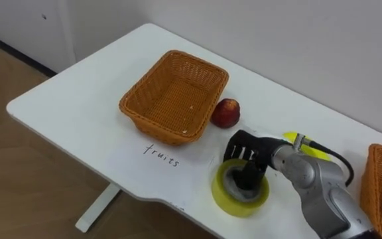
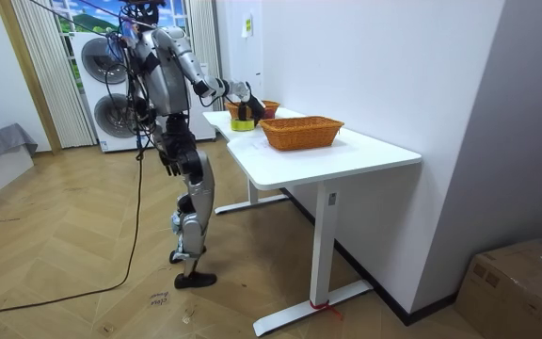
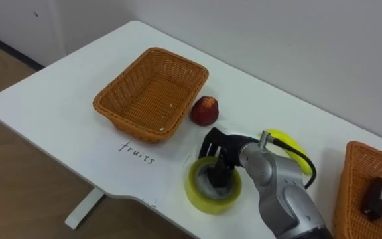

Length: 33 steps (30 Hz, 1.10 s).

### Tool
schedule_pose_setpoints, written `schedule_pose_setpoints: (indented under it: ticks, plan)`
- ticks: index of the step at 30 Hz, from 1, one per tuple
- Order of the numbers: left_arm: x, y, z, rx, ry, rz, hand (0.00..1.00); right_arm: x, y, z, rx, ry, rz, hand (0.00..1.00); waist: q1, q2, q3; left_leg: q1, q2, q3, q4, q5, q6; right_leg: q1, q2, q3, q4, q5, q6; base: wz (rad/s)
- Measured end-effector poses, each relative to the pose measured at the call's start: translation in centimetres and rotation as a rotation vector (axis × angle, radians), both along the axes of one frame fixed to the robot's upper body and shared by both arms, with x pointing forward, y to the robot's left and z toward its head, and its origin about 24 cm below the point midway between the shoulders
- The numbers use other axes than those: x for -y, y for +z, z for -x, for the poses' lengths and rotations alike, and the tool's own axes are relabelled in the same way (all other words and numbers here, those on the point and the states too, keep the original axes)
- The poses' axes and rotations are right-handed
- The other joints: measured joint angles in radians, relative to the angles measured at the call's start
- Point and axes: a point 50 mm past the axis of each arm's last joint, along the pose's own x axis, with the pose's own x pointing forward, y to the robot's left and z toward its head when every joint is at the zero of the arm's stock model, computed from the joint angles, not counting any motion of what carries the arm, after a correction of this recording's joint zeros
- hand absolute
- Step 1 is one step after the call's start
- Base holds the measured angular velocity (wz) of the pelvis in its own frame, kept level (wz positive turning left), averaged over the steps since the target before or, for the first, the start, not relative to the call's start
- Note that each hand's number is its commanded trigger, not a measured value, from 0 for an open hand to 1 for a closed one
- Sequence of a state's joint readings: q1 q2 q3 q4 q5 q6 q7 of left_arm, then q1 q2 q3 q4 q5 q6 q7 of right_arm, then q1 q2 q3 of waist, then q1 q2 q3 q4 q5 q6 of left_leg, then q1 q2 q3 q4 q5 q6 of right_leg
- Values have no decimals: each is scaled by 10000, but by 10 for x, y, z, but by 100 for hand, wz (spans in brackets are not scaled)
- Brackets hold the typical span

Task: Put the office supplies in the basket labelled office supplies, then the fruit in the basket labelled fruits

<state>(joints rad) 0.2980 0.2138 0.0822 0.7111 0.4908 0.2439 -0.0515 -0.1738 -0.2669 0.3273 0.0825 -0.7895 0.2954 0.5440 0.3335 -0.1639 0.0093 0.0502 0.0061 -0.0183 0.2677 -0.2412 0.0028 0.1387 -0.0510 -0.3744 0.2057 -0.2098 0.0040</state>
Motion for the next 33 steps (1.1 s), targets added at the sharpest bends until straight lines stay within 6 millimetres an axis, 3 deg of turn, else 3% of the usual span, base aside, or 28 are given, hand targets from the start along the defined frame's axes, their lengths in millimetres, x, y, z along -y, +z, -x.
schedule_pose_setpoints:
  ticks: [6,9,13,19,21,24,26,33]
  plan:
    - [0,1,-3,470,-26,-238,0,3,8,-2,460,157,-148,100,-315,126,94,-54,10,162,-23,0,12,-95,1,164,-4,36,7,-8]
    - [-3,1,0,547,167,-279,0,14,11,-4,571,-203,-384,100,-525,185,132,-62,12,184,-6,-4,19,-145,3,234,-3,37,8,-2]
    - [-4,0,5,504,338,-403,0,36,19,-1,1074,-638,-69,100,-707,233,62,-14,45,436,-82,0,20,-252,12,435,1,36,9,-12]
    - [-4,-5,18,262,577,-349,0,44,43,1,2420,-961,-750,100,-1404,471,-20,250,33,501,-234,11,31,-131,10,650,-7,34,13,-11]
    - [-4,-6,20,189,613,-337,0,46,52,1,2876,-1025,-972,100,-1472,504,-44,322,55,610,-312,12,32,-104,19,721,-8,34,13,-16]
    - [-3,-7,22,256,613,-247,0,51,68,1,3799,-1158,-1163,100,-1660,574,-19,323,58,635,-309,12,33,-100,25,741,-7,36,15,0]
    - [-2,-7,25,227,612,-219,0,54,78,1,4523,-1289,-1315,100,-1774,582,-51,325,61,650,-325,11,34,-82,27,728,-6,37,15,0]
    - [4,-11,36,13,824,8,0,62,88,1,5533,-1683,-1905,100,-1916,680,-63,362,55,675,-369,11,36,-57,22,732,0,39,17,0]
